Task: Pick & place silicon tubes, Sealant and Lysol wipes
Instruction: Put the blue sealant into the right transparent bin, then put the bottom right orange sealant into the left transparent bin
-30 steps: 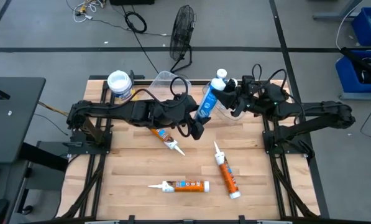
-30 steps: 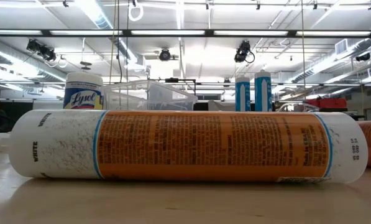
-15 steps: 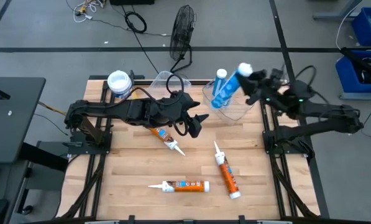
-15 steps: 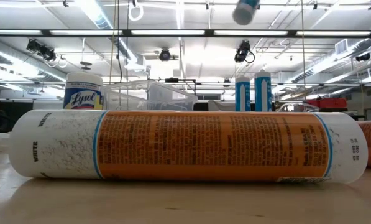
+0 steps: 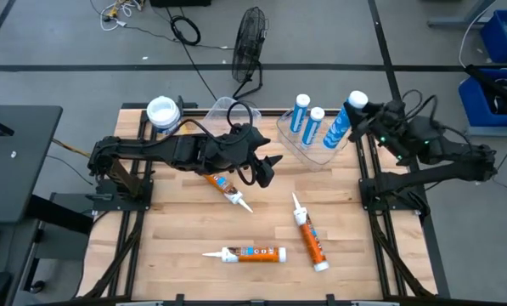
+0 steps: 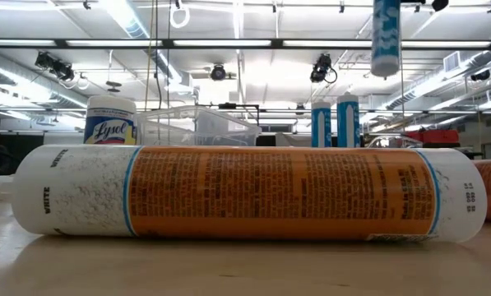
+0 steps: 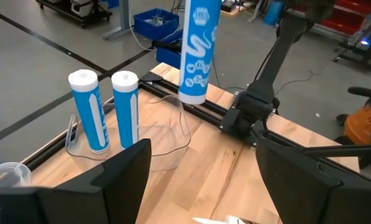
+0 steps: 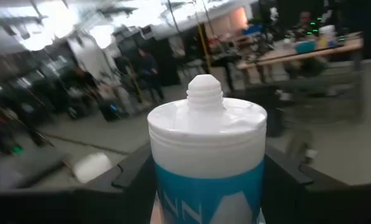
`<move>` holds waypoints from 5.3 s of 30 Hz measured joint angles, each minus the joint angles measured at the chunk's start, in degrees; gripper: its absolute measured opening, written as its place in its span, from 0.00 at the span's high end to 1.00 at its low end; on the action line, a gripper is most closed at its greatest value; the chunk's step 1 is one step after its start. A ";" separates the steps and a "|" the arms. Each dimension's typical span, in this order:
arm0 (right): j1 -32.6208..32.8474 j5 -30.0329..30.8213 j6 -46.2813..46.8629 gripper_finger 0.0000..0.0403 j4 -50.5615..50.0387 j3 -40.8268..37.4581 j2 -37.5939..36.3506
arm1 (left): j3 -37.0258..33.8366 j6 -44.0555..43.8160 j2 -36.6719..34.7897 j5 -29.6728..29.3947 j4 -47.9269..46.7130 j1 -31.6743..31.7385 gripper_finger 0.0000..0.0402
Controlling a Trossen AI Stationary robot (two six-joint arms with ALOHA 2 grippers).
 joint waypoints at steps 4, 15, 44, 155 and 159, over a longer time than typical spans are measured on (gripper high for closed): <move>1.59 4.27 -0.34 0.47 -4.12 0.00 1.54 | 0.00 0.09 0.00 -0.46 -0.21 0.02 0.26; 2.58 8.01 1.02 0.47 -3.99 -5.28 3.23 | -0.02 -0.38 0.00 -0.46 -3.05 -0.05 0.26; 0.75 6.76 -15.67 0.45 22.26 -21.53 2.95 | -0.06 -1.62 0.57 -4.96 -3.28 -4.72 0.26; -10.27 -3.31 -18.85 0.19 38.23 -32.84 11.54 | -0.07 1.33 5.88 -7.26 -3.63 -4.94 0.26; -10.25 -2.12 -23.04 0.19 29.79 -25.22 10.15 | -0.07 1.12 5.88 -7.26 -5.35 -4.94 0.26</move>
